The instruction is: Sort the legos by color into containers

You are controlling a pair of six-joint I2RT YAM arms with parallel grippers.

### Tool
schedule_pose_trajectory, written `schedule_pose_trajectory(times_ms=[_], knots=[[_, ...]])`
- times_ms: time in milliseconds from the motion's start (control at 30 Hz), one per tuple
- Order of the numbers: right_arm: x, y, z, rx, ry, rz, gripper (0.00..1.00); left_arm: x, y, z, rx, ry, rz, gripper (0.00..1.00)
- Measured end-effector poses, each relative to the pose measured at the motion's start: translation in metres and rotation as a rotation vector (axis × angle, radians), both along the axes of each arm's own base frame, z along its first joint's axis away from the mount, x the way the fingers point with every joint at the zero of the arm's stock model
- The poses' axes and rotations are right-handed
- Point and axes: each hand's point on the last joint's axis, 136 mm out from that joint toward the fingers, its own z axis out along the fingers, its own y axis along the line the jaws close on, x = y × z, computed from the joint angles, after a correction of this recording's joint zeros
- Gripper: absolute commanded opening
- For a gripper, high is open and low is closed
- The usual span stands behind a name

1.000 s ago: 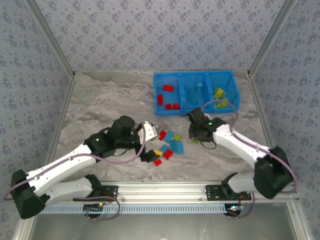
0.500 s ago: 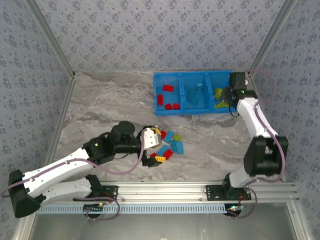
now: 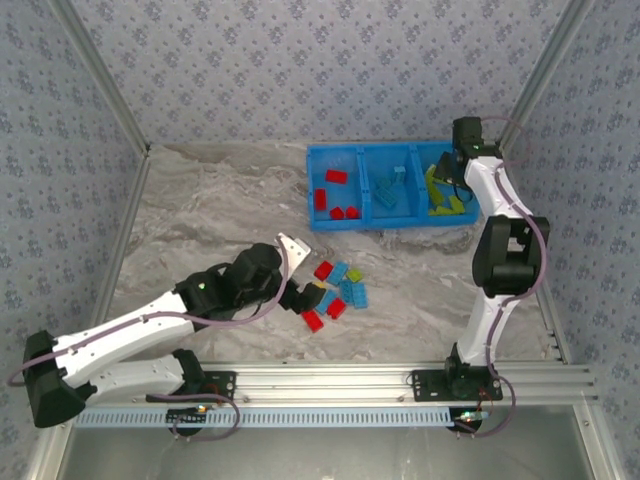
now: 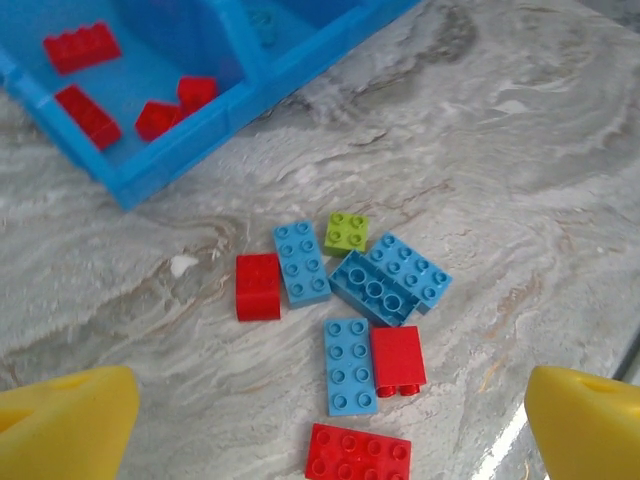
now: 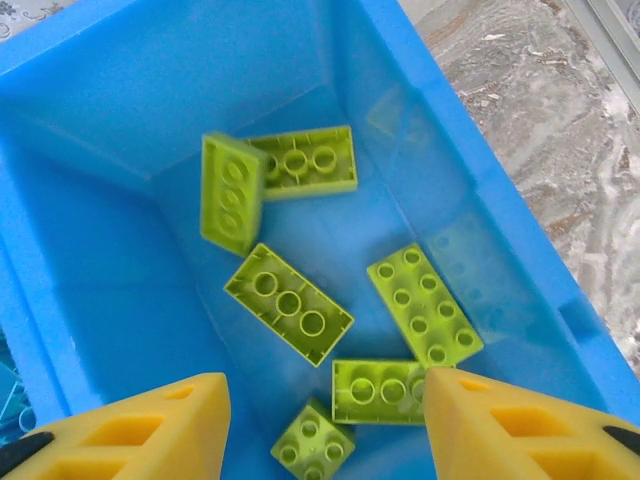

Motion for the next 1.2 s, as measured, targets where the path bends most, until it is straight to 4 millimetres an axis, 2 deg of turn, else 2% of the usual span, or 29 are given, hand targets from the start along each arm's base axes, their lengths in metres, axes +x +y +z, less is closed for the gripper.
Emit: schedule_pose_trajectory(times_ms=[100,200,267,333,433,533,667,767,867,1033,1200], knots=[[-0.017,0.005,0.016,0.0,-0.009,0.006,0.61,0.018,0.002,-0.01,-0.009,0.085,0.11,0.96],[-0.054,0.024,0.038,0.013,-0.028,0.038,0.67,0.04,0.012,-0.025,-0.026,0.176,0.243,0.96],[-0.083,0.046,0.055,0.037,-0.058,0.09,0.71,0.051,0.019,-0.039,-0.028,0.237,0.319,0.96],[-0.114,0.076,0.075,0.078,-0.108,0.171,0.76,0.061,0.022,-0.055,-0.024,0.304,0.38,0.95],[-0.161,0.124,0.095,0.139,-0.16,0.328,0.81,0.073,0.015,-0.073,-0.011,0.386,0.438,0.93],[-0.208,0.168,0.095,0.208,-0.148,0.489,0.84,0.086,0.002,-0.088,0.011,0.438,0.472,0.86],[-0.255,0.195,0.069,0.243,-0.029,0.602,0.85,0.096,-0.017,-0.105,0.017,0.502,0.473,0.8],[-0.278,0.203,0.052,0.238,0.054,0.634,0.85,0.1,-0.032,-0.114,0.022,0.54,0.46,0.73],[-0.29,0.196,0.046,0.225,0.083,0.607,0.86,0.103,-0.052,-0.116,0.031,0.539,0.433,0.68],[-0.298,0.18,0.044,0.211,0.068,0.548,0.87,0.104,-0.081,-0.118,0.062,0.515,0.383,0.56],[-0.299,0.172,0.038,0.197,0.08,0.511,0.87,0.113,-0.098,-0.135,0.115,0.502,0.356,0.54]])
